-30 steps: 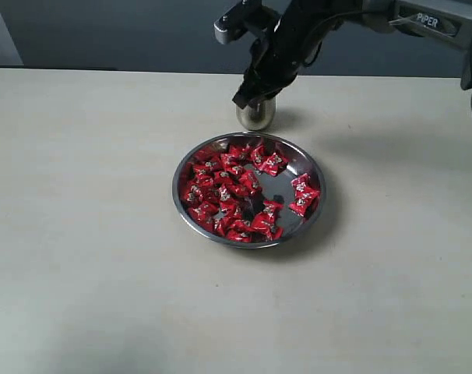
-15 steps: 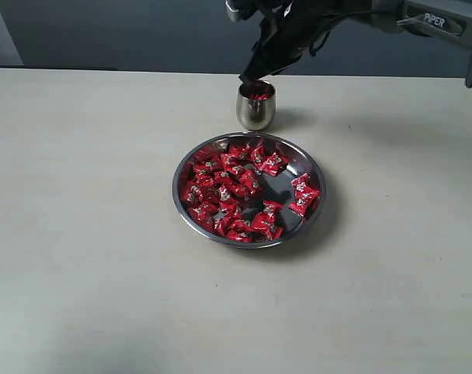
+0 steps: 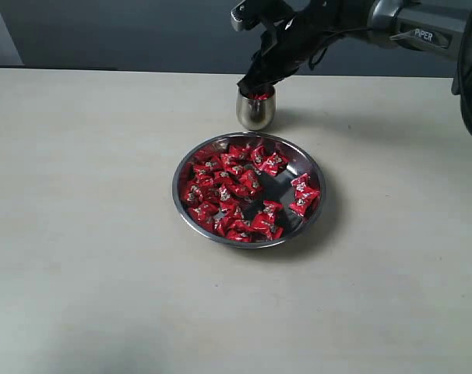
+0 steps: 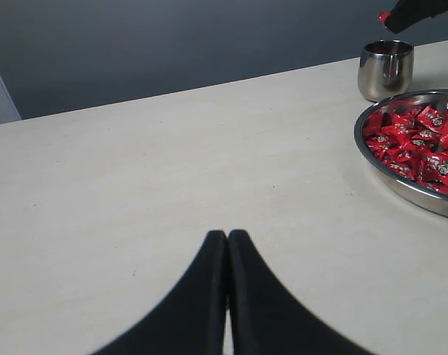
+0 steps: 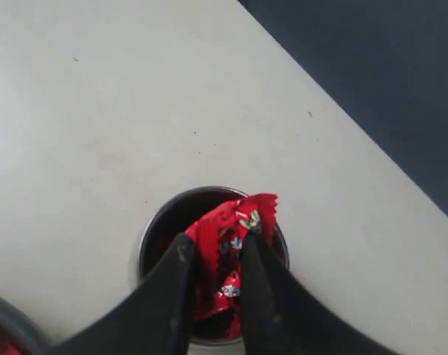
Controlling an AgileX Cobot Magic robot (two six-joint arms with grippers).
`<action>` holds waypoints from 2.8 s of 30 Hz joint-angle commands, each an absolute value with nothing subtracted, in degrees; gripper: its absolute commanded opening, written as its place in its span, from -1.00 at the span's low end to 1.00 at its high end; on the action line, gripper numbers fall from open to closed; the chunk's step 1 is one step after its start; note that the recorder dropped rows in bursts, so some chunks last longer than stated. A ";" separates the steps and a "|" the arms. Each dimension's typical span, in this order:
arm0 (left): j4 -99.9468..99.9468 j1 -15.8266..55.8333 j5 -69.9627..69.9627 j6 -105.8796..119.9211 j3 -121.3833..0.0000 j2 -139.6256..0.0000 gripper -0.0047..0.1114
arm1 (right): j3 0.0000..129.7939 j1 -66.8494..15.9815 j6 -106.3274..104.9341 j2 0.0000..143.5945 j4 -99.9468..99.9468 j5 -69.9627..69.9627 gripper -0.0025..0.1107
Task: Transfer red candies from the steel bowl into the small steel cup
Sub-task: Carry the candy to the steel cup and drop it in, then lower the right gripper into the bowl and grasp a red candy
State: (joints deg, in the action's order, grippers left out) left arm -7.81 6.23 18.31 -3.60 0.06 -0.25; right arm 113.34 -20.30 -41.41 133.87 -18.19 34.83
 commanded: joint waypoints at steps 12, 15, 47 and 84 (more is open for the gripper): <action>-7.75 6.40 17.77 -3.91 0.00 0.00 -0.91 | 113.15 -20.01 -40.37 133.93 -18.76 33.72 -0.60; -7.75 6.40 17.77 -3.91 0.00 0.00 -0.91 | 113.15 -20.01 -40.37 133.93 -18.76 33.98 -0.47; -7.75 6.40 17.77 -3.91 0.00 0.00 -0.91 | 102.45 -20.67 -35.70 131.81 -24.68 69.96 -0.24; -7.75 6.40 17.77 -3.91 0.00 0.00 -0.91 | 98.63 -25.76 -37.46 131.45 -15.63 69.96 -0.97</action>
State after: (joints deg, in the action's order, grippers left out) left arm -7.81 6.23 18.31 -3.60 0.06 -0.25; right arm 97.90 -25.90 -36.63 131.74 -17.28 70.26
